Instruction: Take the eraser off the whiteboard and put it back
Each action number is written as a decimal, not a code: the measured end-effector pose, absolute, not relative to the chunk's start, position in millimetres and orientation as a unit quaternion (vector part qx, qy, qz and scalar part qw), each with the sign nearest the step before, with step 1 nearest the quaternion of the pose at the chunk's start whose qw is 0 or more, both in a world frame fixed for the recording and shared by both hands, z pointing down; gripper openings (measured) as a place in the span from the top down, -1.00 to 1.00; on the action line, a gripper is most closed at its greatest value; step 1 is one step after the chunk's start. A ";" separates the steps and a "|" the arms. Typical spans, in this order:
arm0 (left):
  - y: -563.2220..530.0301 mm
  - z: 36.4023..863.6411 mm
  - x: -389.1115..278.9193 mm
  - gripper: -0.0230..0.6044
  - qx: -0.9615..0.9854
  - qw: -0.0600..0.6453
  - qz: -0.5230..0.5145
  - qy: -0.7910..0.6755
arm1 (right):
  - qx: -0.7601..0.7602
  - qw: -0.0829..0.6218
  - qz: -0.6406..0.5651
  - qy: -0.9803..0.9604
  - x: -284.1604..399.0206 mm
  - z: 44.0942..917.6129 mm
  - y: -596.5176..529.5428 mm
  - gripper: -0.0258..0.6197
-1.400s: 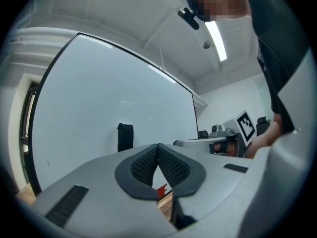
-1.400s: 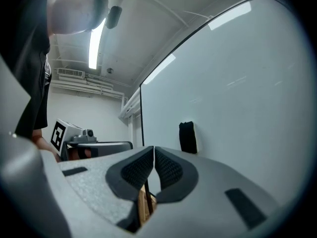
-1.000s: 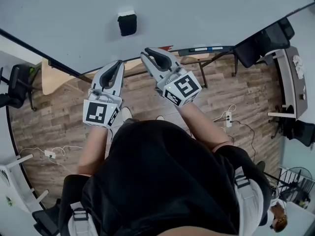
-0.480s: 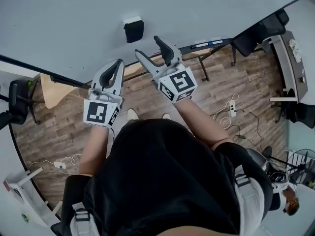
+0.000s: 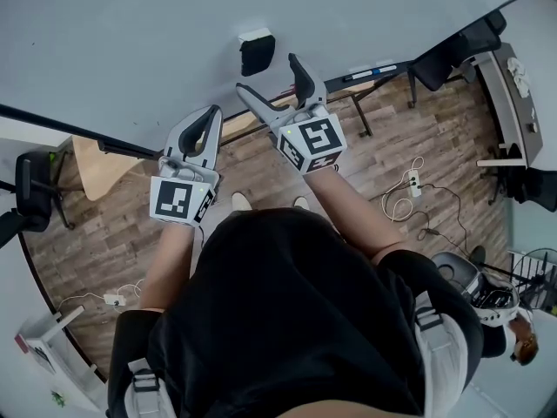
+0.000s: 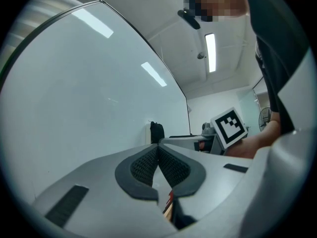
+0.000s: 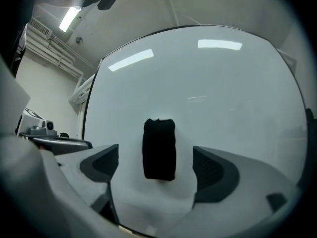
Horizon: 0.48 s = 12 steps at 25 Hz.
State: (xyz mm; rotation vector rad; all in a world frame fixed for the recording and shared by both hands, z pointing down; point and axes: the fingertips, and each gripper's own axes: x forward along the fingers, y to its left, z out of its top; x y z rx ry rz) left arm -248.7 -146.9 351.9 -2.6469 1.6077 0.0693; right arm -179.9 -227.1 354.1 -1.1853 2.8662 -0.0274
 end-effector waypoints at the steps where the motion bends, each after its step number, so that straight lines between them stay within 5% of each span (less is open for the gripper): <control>1: -147.4 352.4 -250.9 0.94 -0.855 0.022 0.023 0.517 | -0.382 0.018 -0.008 0.924 -183.3 354.8 -228.0 -0.49; 12: -153.3 357.7 -268.2 0.94 -0.869 0.016 0.024 0.494 | -0.442 0.028 0.000 0.897 -191.9 353.8 -246.9 -0.46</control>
